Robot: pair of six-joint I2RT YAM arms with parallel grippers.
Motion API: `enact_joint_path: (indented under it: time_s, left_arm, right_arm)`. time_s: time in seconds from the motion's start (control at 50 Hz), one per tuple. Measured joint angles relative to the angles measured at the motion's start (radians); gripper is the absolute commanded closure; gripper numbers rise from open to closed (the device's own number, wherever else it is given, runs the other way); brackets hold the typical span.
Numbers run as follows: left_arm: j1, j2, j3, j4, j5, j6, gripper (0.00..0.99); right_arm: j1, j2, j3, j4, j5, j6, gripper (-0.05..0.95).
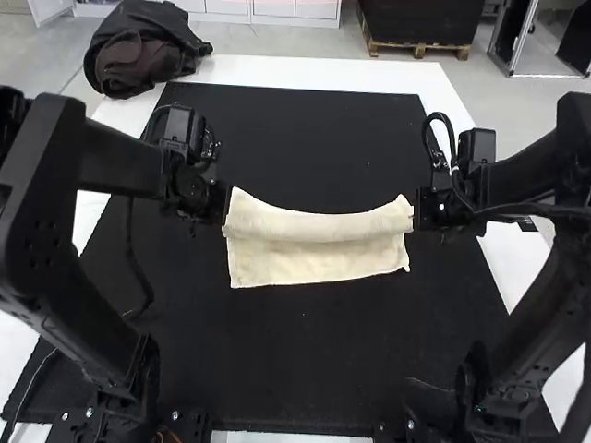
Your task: Fold the towel.
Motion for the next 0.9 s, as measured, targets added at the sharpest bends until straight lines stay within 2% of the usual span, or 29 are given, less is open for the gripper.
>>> enact_joint_path:
  time_s: [0.54,0.9]
  left_arm:
    - [0.000,-0.069,-0.104,0.017,-0.005,0.012,0.969]
    - [0.000,-0.064,-0.175,0.110,-0.040,0.065,0.970]
  right_arm:
    - [-0.001,-0.056,-0.074,-0.030,-0.015,0.009,0.92]
    - [-0.002,-0.053,-0.143,-0.011,-0.020,0.021,0.92]
